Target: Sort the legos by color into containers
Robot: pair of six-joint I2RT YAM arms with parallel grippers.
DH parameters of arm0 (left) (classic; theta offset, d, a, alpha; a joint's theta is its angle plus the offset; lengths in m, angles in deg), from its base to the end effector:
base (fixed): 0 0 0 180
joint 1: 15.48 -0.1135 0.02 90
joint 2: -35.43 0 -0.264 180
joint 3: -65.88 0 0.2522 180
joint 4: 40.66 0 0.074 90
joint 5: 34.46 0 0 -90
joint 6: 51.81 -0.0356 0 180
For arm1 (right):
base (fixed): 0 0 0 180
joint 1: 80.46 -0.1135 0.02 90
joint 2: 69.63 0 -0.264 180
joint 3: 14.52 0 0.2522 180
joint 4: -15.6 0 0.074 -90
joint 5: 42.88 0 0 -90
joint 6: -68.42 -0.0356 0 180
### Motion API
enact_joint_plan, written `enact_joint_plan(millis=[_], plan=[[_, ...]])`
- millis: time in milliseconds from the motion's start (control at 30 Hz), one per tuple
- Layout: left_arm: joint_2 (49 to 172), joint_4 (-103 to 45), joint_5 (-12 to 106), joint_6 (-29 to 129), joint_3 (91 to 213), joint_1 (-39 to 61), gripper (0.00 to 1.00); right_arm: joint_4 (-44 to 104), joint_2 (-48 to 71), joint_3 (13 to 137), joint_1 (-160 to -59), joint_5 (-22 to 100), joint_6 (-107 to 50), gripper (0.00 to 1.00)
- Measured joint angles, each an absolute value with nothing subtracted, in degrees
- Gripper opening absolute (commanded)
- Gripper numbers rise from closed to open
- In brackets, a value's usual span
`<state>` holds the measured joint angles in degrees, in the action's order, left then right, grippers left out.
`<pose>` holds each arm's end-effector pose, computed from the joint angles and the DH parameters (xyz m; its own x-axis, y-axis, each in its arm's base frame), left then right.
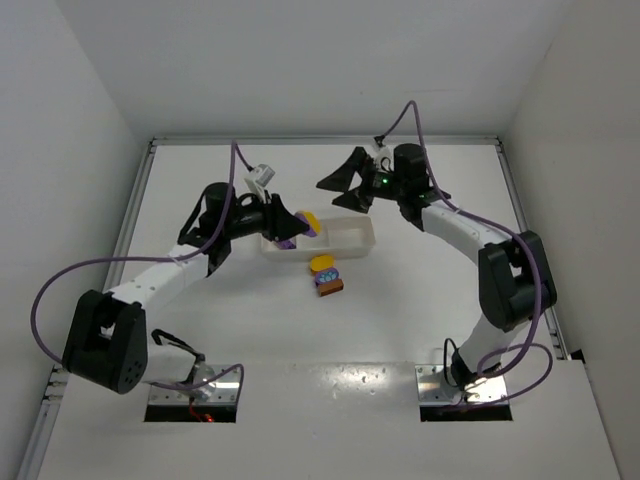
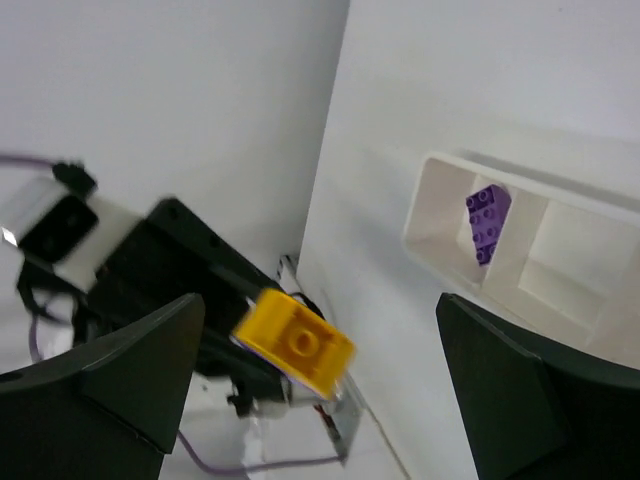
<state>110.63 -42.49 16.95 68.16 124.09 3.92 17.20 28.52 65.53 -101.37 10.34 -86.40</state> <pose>0.2681 -0.1179 0.2684 -0.6271 -0.1931 -0.7547 0.5936 0.5088 -0.6235 0.3601 0.1604 0.2619 -0.8692 0.4438 -0.2179 -0.0607 0.3416 0.9379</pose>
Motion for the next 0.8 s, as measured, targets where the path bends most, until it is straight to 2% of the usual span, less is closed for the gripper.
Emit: enact_joint_plan(millis=[167,267,300,400,533,733,800], plan=[[110.7,-37.5,4.8,65.0,128.5,-0.6,0.19,9.1,28.7,59.3,-95.3,-6.0,-79.2,0.91],[112.1,-33.9,-1.4,62.6,133.0,-1.7,0.16,14.1,28.5,59.6,-94.1,-14.4,-66.5,0.81],[112.7,-32.9,-3.2,62.1,134.0,-1.7,0.16,16.5,28.0,59.7,-94.3,-15.7,-63.4,0.81],[114.4,-30.8,-8.4,61.0,135.4,-1.7,0.16,28.5,24.6,59.7,-96.7,-17.7,-47.5,0.77],[116.7,-28.1,-12.8,60.7,135.4,-1.7,0.16,34.9,18.4,59.9,-100.1,-19.1,-36.8,0.69],[117.3,-26.7,-14.9,60.6,135.4,-1.5,0.16,36.4,15.6,60.9,-102.3,-19.0,-32.0,0.69],[117.3,-26.6,-15.4,60.6,135.4,-1.5,0.16,37.6,15.6,60.9,-103.5,-18.5,-31.1,0.72]])
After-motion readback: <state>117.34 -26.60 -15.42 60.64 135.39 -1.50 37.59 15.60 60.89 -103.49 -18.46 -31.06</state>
